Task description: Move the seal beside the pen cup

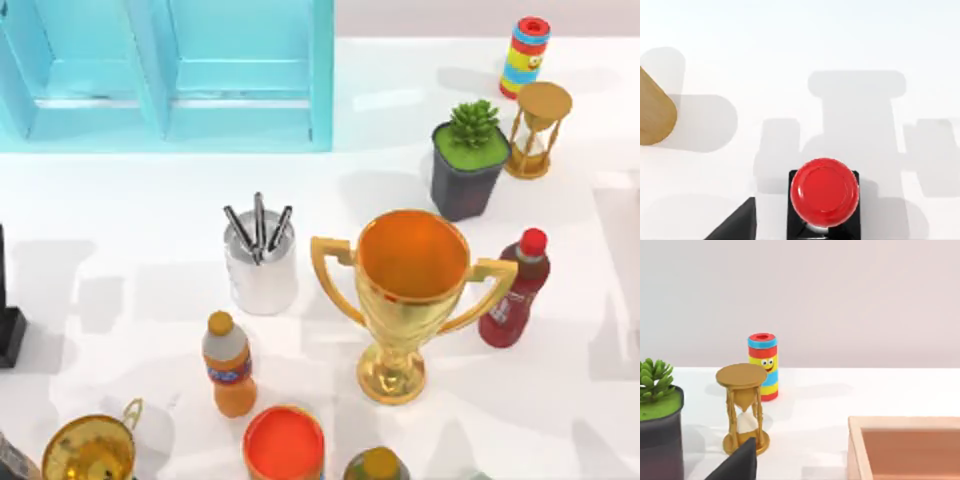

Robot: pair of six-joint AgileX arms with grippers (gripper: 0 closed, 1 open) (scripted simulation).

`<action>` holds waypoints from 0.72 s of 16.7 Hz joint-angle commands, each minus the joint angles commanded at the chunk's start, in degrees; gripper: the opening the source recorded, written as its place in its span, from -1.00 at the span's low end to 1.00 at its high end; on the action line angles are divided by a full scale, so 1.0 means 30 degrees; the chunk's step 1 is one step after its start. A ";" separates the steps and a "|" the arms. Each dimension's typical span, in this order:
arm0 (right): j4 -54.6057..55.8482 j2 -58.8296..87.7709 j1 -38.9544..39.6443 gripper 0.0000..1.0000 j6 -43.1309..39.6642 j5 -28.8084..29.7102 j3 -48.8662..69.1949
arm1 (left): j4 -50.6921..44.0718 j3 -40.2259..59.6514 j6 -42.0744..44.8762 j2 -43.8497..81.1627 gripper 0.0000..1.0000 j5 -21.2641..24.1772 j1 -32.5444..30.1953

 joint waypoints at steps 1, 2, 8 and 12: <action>0.0000 0.0000 0.0000 1.00 0.0000 0.0000 0.0000 | -0.1356 0.1460 0.0154 0.1875 1.00 0.0000 0.0131; 0.0000 0.0000 0.0000 1.00 0.0000 0.0000 0.0000 | -0.2675 0.2896 0.0303 0.3707 1.00 0.0001 0.0258; 0.0000 0.0000 0.0000 1.00 0.0000 0.0000 0.0000 | -0.9249 1.0134 0.1040 1.2764 1.00 0.0003 0.0884; 0.0000 0.0000 0.0000 1.00 0.0000 0.0000 0.0000 | -1.1353 1.2355 0.1280 1.5513 1.00 0.0003 0.1088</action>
